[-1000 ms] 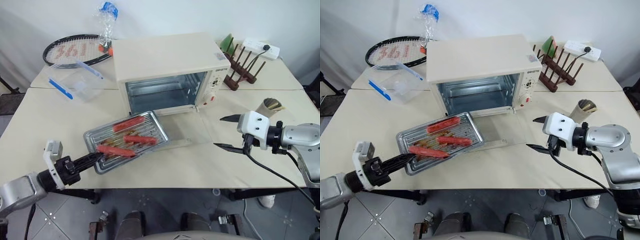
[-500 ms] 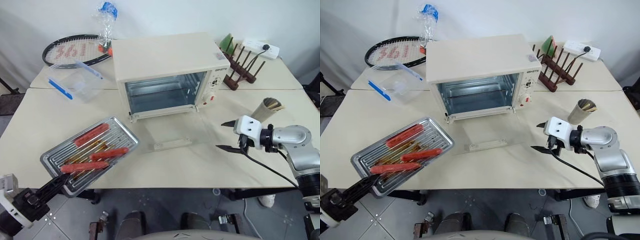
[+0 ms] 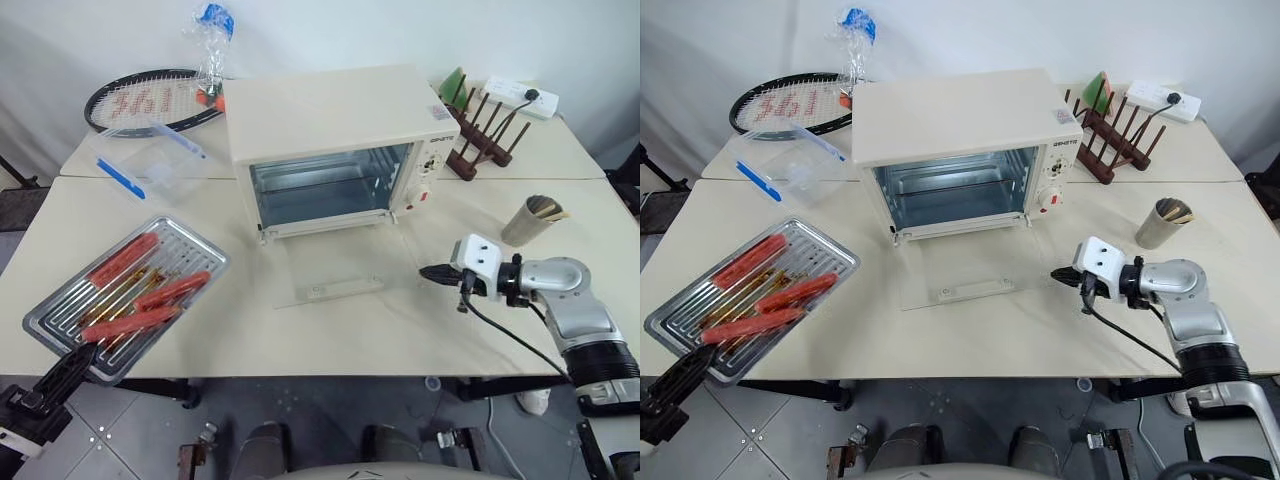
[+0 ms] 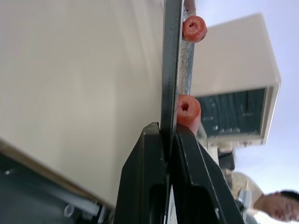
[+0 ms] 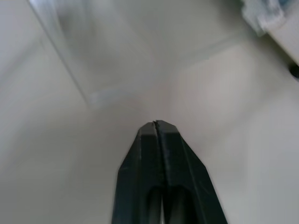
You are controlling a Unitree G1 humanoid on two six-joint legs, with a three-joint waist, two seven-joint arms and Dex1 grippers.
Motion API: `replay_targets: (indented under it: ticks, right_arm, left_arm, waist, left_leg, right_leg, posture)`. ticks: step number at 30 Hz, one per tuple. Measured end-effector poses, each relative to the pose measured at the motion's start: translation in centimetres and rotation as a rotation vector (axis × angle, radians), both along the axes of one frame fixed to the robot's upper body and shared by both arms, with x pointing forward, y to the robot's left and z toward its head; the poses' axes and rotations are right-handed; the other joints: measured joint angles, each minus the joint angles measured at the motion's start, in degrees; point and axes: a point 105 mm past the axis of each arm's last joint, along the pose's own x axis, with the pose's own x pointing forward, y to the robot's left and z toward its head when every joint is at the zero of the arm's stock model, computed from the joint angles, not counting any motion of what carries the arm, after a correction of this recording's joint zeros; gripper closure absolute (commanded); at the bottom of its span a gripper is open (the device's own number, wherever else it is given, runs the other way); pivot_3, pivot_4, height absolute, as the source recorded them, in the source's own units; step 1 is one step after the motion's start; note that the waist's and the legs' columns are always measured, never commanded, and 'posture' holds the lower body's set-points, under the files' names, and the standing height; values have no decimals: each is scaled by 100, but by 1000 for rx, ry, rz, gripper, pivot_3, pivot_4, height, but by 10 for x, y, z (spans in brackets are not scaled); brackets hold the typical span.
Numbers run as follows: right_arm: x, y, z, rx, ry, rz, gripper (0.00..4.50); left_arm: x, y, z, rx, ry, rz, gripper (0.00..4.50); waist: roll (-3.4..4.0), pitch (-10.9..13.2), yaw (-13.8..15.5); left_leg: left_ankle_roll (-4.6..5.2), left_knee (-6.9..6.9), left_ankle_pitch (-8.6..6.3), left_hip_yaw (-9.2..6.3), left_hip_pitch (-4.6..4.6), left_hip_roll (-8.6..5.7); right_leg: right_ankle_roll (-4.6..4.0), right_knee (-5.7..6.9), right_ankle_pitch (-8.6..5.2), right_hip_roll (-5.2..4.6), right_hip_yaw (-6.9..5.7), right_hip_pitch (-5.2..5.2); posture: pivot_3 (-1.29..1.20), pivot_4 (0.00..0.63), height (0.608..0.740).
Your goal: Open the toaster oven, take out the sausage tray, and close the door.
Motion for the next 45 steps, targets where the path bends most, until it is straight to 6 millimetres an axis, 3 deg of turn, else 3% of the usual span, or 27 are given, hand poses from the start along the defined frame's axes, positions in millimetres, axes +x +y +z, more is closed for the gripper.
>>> replay_targets:
  ticks: [7, 17, 25, 32, 39, 45]
  right_arm:
    - [3, 4, 32, 146, 0, -43, 4474]
    - [25, 27, 111, 324, -160, -28, 4474]
    - [45, 33, 136, 369, -213, -22, 4474]
    - [52, 38, 136, 380, -215, -8, 4474]
    - [47, 42, 139, 369, -192, 26, 4474]
    - [2, 24, 113, 209, -53, 107, 4474]
  left_arm:
    - [8, -1, -7, -22, 26, 10, 4500]
    - [19, -9, -12, -45, 34, -23, 4500]
    - [17, -14, -20, -71, 57, -30, 4500]
    - [3, -22, -26, -58, 122, -117, 4500]
    - [12, -47, -31, -70, 152, -276, 4500]
    - [41, -80, -24, -48, 136, -507, 4500]
  waist:
    - [1, 0, 5]
    - [1, 0, -8]
    - [0, 0, -12]
    - [1, 1, -5]
    - [2, 1, -16]
    - [4, 3, 140]
  left_leg:
    - [1, 0, -1, 0, 0, 0]
    - [-1, -4, -2, 5, -1, 2]
    - [0, -4, -3, 8, -2, 2]
    - [0, -2, -4, 10, -2, 3]
    - [-1, -9, -5, 29, -14, 4]
    - [1, -4, -7, 43, -20, 1]
  right_leg:
    - [0, 2, 0, 1, 1, -2]
    - [0, 2, 0, 3, 3, -6]
    - [1, 4, 0, 3, 3, -8]
    - [0, 8, 0, 4, 4, -13]
    - [0, 27, 0, 4, 27, -49]
    - [0, 34, 0, 4, 45, -59]
  posture:
    - [0, 150, 740]
    - [0, 150, 740]
    - [0, 150, 740]
    - [0, 150, 740]
    - [0, 150, 740]
    - [0, 150, 740]
